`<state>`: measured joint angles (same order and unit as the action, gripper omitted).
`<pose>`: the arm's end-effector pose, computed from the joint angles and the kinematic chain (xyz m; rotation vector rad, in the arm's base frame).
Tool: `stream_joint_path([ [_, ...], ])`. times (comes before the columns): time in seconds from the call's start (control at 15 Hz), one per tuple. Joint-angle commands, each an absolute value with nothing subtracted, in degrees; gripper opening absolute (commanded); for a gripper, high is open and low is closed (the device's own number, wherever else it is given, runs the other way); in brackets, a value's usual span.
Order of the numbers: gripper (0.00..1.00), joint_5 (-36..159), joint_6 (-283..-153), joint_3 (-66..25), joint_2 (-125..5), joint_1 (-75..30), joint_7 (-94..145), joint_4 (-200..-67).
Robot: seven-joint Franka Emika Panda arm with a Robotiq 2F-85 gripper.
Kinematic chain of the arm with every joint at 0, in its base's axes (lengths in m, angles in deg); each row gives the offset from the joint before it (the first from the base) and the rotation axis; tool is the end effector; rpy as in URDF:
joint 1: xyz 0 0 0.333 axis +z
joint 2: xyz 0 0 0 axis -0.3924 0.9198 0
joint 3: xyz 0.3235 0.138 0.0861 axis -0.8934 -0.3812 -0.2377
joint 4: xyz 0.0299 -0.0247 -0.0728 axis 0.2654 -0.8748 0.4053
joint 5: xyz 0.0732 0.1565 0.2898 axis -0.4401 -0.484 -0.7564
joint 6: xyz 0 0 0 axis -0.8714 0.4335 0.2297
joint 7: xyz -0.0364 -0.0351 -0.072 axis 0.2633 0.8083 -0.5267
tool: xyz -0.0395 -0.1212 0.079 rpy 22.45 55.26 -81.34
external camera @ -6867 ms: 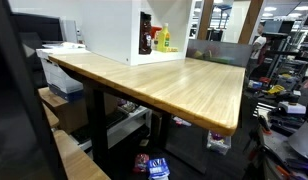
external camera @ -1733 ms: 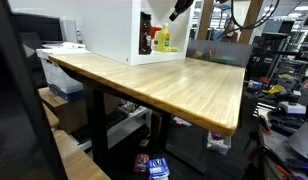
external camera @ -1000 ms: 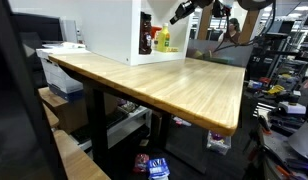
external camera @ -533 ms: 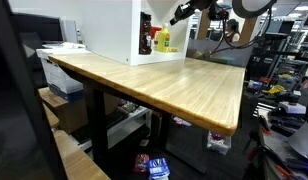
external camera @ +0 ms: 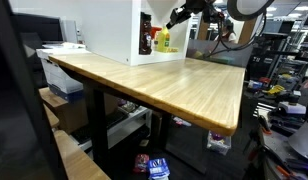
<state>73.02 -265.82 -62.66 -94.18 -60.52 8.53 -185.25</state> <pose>0.4649 0.0534 0.5227 2.7220 -0.0724 1.3326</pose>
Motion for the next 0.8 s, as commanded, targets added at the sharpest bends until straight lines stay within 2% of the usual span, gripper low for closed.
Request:
stream_joint_path([
  [0.0,0.00,71.59,-260.71,-60.09,-89.27,-55.56,10.47,-181.82],
  [0.27,0.00,64.34,-253.39,-52.55,-85.38,-44.19,18.21,-178.76],
  [0.33,0.00,64.94,-250.72,-46.91,-84.97,-38.22,17.91,-177.98],
  [0.47,0.00,60.57,-243.69,-41.90,-85.95,-32.20,20.35,-176.71],
  [0.73,0.00,57.63,-232.17,-35.24,-89.33,-26.40,20.82,-174.79],
])
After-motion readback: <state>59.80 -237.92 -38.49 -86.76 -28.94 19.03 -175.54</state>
